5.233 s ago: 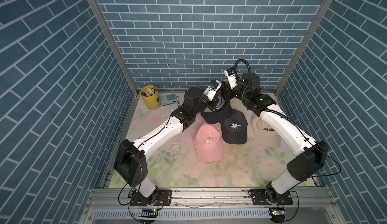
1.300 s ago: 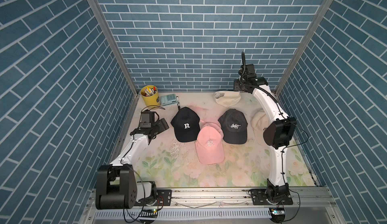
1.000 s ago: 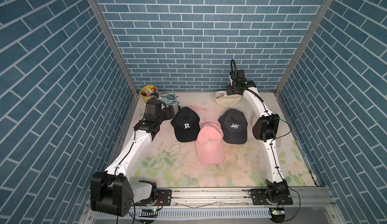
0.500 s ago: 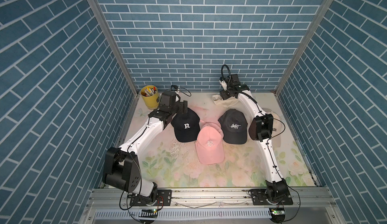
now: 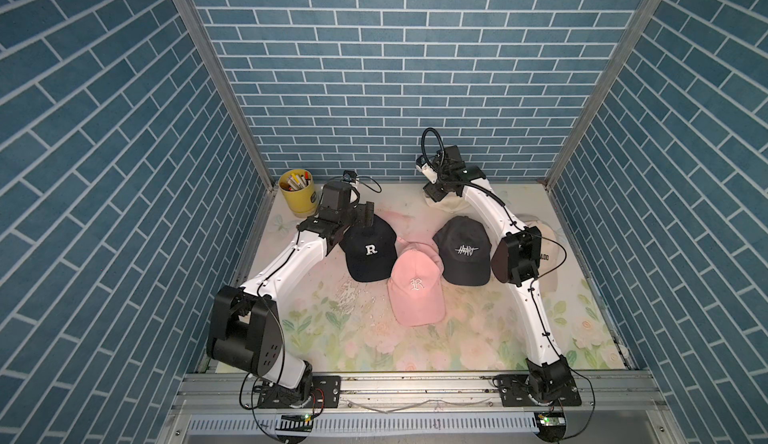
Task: Open the adjustable buckle of the baseball cap
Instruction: Pick up the baseball cap from the center of the board.
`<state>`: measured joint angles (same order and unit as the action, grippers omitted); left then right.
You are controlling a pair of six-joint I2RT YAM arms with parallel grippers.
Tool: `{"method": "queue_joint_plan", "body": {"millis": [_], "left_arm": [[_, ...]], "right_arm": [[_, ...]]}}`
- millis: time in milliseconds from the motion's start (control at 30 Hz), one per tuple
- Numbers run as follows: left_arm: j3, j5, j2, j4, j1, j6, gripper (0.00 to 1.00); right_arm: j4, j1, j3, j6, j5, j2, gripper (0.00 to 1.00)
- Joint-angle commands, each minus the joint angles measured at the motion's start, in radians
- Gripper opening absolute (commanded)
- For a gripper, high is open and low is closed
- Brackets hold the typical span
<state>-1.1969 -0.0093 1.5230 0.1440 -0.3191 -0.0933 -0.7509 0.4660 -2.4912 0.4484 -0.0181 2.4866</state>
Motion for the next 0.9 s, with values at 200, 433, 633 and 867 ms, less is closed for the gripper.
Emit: {"method": "queue_joint_plan", "body": {"millis": [200,433,633,867], "left_arm": [[-0.029,-0.007,0.009,0.003,-0.004,0.017,0.91],[-0.043,-0.008,0.010,0.028,-0.005,0.022,0.91],[-0.056,-0.014,0.009,0.053,-0.005,0.032,0.91],[-0.052,-0.018,0.010,0.052,-0.005,0.023,0.90]], "right_arm": [[0.114,-0.010,0.028,0.063,-0.135,0.016,0.62],[0.200,-0.012,-0.020,0.070,-0.101,0.099,0.63],[0.146,-0.012,-0.026,0.076,-0.049,0.114,0.62],[0.218,-0.010,-0.022,0.066,-0.157,0.126,0.62]]}}
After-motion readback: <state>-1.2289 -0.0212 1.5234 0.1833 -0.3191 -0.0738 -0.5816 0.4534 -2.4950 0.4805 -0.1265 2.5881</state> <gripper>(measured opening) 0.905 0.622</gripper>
